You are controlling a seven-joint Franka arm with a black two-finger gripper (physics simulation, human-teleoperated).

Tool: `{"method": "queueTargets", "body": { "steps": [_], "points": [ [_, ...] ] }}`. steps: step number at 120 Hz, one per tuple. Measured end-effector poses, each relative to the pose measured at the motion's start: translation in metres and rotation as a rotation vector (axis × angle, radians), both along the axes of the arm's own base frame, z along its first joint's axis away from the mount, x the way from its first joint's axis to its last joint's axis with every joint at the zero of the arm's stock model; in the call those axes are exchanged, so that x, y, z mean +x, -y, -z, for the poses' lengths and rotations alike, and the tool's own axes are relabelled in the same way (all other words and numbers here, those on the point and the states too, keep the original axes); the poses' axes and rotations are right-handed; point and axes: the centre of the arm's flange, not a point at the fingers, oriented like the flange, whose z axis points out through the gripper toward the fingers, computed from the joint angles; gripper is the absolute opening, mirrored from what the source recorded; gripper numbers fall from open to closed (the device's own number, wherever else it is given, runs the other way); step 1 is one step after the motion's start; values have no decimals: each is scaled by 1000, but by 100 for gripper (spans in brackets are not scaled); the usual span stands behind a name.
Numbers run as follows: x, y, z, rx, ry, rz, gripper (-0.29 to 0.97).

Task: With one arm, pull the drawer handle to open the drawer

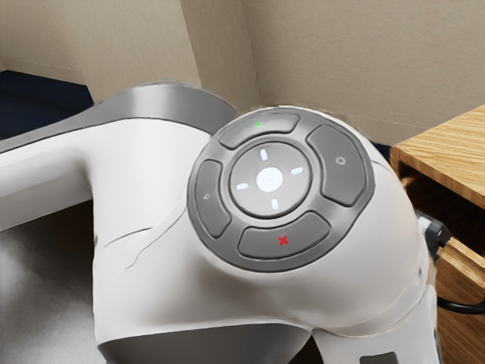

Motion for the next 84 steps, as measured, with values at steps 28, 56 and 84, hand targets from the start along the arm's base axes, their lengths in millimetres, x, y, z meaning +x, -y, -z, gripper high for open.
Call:
{"method": "queueTargets", "body": {
  "steps": [28, 56, 84],
  "points": [
    [-13, 14, 1, -34, -11, 35, 68],
    [-1, 15, 8, -67, -21, 41, 68],
    [8, 2, 22, -55, -31, 15, 68]
  ]
}}
